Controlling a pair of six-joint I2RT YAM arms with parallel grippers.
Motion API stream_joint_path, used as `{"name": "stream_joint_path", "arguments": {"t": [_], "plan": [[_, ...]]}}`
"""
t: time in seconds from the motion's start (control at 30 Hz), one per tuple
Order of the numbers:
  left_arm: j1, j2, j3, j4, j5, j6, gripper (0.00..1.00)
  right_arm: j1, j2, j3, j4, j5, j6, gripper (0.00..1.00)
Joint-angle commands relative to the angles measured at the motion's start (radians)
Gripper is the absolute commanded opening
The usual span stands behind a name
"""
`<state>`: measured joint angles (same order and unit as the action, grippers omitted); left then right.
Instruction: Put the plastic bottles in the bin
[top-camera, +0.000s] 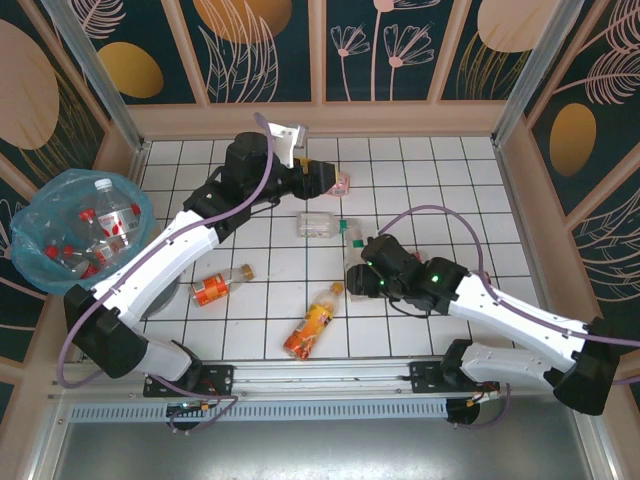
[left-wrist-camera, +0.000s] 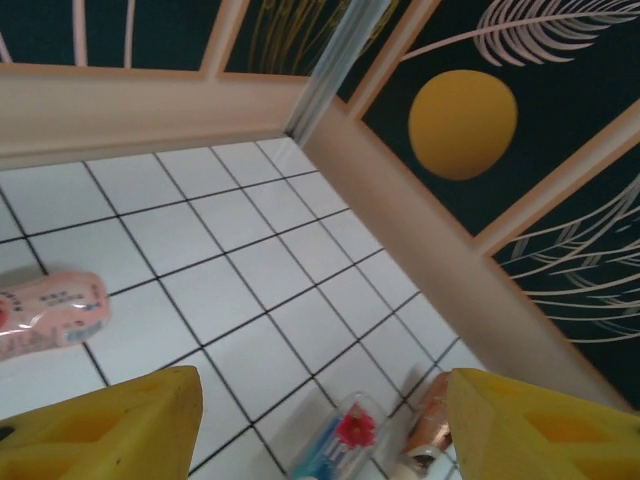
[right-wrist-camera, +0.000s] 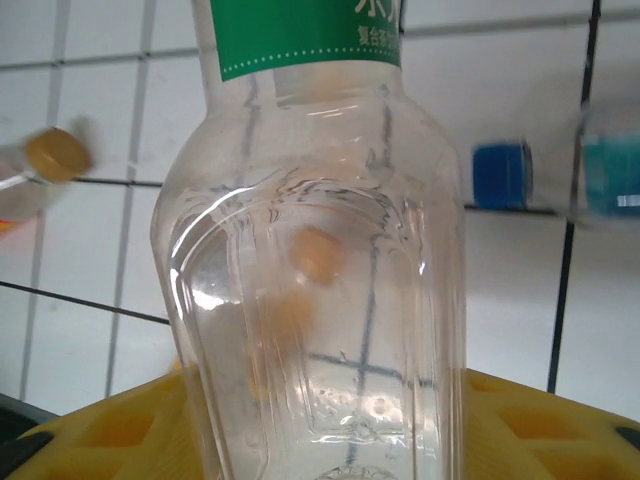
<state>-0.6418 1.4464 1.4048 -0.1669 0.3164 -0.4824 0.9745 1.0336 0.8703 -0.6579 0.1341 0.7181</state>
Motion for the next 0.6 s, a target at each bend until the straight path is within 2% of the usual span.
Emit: {"name": "stream_joint_path", "arguments": {"t": [0.0,0.07,0.3,0.57], "plan": [[-0.003,-0.003,-0.011,0.047,0.113,-0.08,0.66,0.001,-0.035,0.038,0.111,0.053,-0.101,0.51],[-0.003,0.012,-0.021,0.033,0.157,-0.067,0.66,0.004,-0.043,0.042,0.186,0.045,-0.147,0.51],[-0.003,0.039,-0.033,-0.031,0.198,-0.038,0.65,0.021,-0.031,0.064,0.391,0.035,-0.246,0.49],[-0.002,0.034,-0.06,-0.036,0.229,-0.033,0.6,0.036,-0.033,0.058,0.489,0.031,-0.285,0.49]]}}
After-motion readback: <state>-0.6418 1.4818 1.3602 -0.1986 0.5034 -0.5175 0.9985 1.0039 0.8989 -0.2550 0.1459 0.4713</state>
